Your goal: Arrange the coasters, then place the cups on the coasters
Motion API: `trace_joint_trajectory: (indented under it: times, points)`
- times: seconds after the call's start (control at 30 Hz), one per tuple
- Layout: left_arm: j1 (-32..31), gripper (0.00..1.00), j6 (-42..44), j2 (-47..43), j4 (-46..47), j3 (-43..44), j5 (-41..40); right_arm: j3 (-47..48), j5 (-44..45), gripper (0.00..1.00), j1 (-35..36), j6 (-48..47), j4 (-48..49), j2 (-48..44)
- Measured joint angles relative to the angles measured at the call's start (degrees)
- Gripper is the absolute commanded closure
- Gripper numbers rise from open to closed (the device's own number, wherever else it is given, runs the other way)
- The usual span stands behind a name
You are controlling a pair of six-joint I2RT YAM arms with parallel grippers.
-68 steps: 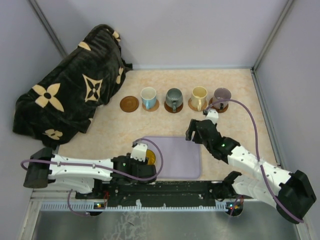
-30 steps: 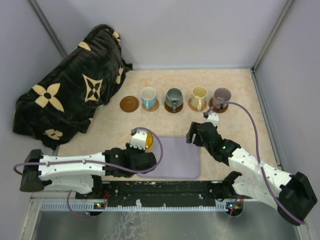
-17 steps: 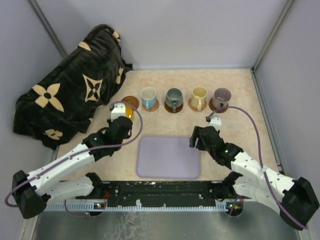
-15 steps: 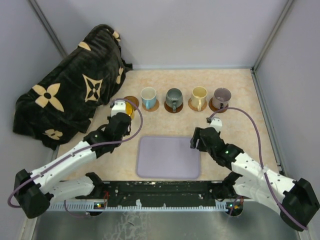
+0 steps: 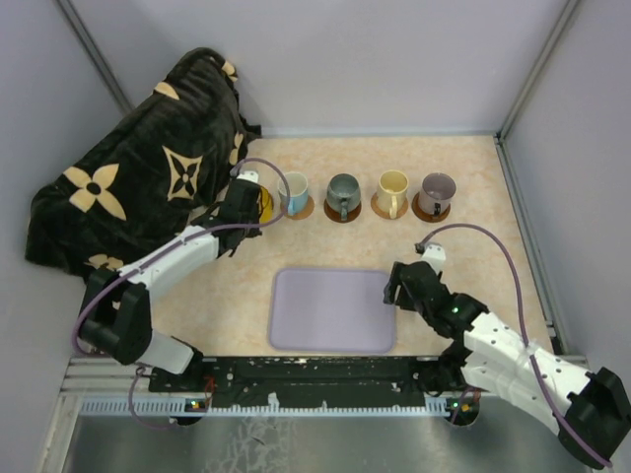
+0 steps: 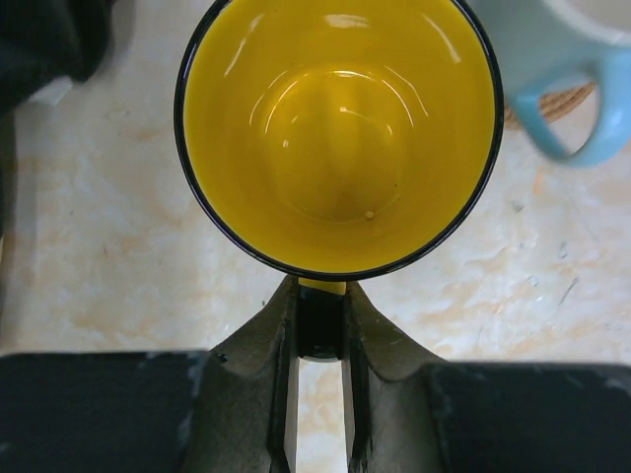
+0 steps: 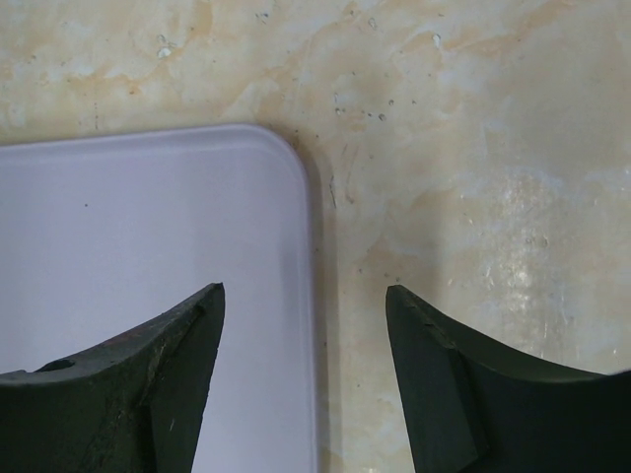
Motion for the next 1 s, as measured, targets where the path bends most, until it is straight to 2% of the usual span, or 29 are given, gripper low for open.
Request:
trace_joint_trajectory:
  times: [0.33, 0.7, 1.0]
  points:
    - [4.3, 0.94, 1.7, 10.4, 2.6, 11.9, 4.3, -0.7, -0.2, 0.33, 0.0, 0.9, -0.9, -0.9]
    - [7.5, 0.94, 1.9, 17.4, 2.9, 13.4, 6.5, -0.7, -0.2, 0.33, 0.0, 0.9, -0.6, 0.4]
    - [7.7, 0.94, 2.4, 18.4, 2.9, 13.8, 7.2, -0.7, -0.2, 0.33, 0.0, 0.9, -0.6, 1.3]
